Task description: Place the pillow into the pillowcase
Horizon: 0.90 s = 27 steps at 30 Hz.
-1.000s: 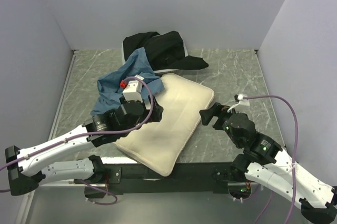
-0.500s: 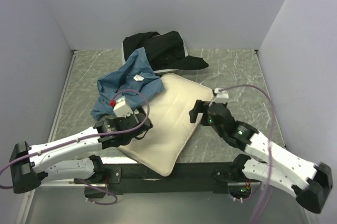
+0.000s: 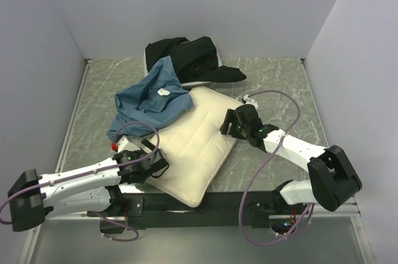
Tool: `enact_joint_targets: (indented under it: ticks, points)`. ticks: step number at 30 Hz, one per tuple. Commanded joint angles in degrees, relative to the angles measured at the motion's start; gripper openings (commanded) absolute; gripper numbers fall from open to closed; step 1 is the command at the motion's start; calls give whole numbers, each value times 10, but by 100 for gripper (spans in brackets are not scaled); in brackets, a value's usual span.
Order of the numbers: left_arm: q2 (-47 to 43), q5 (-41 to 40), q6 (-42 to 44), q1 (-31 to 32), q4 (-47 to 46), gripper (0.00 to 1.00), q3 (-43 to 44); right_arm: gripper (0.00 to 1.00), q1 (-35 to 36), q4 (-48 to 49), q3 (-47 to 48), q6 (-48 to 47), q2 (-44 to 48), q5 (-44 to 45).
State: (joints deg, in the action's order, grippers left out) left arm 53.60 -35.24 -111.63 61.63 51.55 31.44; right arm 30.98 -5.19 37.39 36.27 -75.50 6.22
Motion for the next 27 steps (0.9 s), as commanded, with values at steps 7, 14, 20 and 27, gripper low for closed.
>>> enact_joint_targets:
  ticks: [7, 14, 20, 27]
  points:
    - [91, -18, 76, -1, -103, 56, 24, 0, 2, -4, -3, 53, 102, -24]
    - [126, 10, 322, -42, -281, 1, 80, 0, 3, -130, -14, 83, 373, 31]
    - [275, 104, 462, -44, -408, 1, 209, 0, -3, -224, 39, 69, 400, 122]
    - [456, 233, 559, -43, -490, 6, 413, 0, -149, -238, 116, 32, 327, 184]
